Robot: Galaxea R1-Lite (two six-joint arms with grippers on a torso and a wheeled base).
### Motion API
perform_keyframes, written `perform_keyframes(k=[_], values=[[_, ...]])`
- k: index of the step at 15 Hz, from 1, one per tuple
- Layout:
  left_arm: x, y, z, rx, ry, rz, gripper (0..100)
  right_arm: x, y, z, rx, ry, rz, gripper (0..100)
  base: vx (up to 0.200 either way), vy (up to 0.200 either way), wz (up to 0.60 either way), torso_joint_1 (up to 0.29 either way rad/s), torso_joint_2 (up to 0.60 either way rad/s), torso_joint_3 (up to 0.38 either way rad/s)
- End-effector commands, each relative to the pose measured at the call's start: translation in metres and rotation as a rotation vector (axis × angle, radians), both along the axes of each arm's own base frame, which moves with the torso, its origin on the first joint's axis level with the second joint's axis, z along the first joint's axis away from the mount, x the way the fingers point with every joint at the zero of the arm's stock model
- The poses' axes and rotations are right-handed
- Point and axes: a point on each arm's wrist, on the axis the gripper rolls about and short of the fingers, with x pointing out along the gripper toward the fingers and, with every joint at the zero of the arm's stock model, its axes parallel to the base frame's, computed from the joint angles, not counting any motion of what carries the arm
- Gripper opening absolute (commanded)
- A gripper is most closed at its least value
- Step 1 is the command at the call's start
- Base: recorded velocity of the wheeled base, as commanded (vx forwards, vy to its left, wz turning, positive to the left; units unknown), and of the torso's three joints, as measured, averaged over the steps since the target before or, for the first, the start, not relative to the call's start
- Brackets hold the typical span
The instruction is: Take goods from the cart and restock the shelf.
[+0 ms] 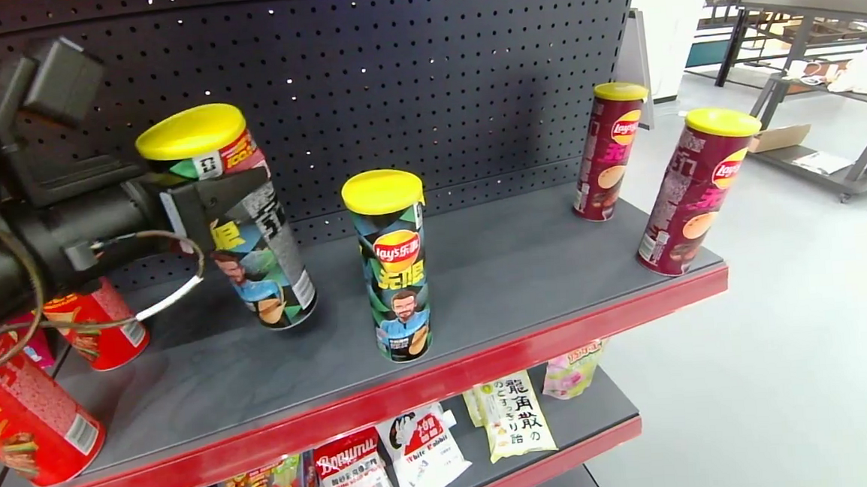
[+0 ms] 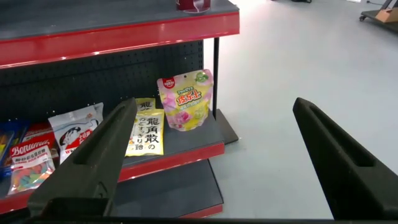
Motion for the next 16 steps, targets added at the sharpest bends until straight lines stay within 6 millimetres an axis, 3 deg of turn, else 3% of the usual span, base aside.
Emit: perform_keyframes(k=[1, 8, 16], values=[[0.043, -0.023, -0.011, 0.013, 0.053, -0.016, 0, 0.0, 0.0, 0.0, 0.0, -0.001, 0.001, 100, 0.0, 0.0, 0.0, 0.0, 0.0, 0.0], [0.1, -0.044, -0.027, 0.015, 0.043, -0.013, 0, 0.0, 0.0, 0.0, 0.0, -0.001, 0.001, 100, 0.0, 0.0, 0.0, 0.0, 0.0, 0.0], [0.133, -0.06, -0.044, 0.011, 0.034, -0.022, 0, 0.0, 0.0, 0.0, 0.0, 0.0, 0.001, 100, 0.0, 0.0, 0.0, 0.0, 0.0, 0.0]])
